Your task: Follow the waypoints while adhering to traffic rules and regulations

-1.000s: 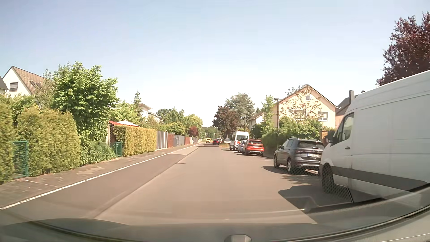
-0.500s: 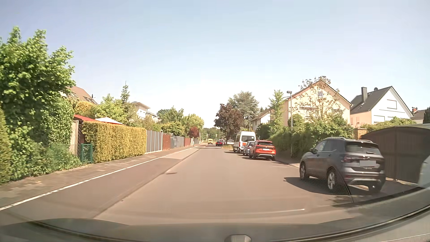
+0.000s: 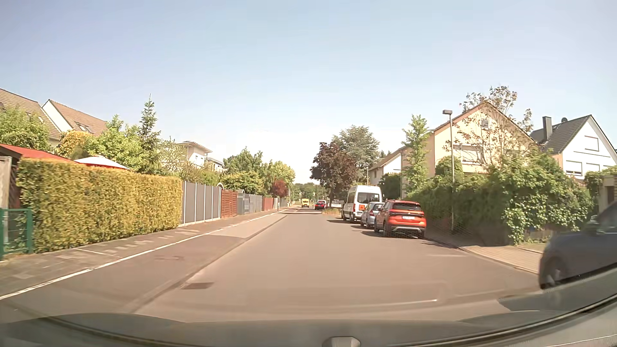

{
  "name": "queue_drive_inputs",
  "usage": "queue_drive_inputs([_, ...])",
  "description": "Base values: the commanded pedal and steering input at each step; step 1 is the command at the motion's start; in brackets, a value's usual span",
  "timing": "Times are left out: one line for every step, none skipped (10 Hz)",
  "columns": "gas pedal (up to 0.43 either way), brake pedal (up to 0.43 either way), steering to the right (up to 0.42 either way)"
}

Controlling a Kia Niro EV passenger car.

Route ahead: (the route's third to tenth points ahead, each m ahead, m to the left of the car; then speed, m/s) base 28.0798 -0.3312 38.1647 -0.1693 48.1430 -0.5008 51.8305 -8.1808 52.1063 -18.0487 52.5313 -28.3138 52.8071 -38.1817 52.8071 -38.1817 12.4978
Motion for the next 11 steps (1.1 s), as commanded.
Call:
queue_drive_inputs([0.823, 0.0, -0.011])
queue_drive_inputs([0.811, 0.0, -0.011])
queue_drive_inputs([0.681, 0.0, -0.008])
queue_drive_inputs([0.319, 0.0, -0.001])
queue_drive_inputs([0.0, 0.0, 0.001])
queue_drive_inputs([0.0, 0.0, 0.002])
queue_drive_inputs([0.0, 0.0, 0.001])
queue_drive_inputs([0.0, 0.0, 0.0])
queue_drive_inputs([0.0, 0.055, 0.0])
queue_drive_inputs([0.0, 0.134, -0.003])
queue_drive_inputs([0.0, 0.189, -0.004])
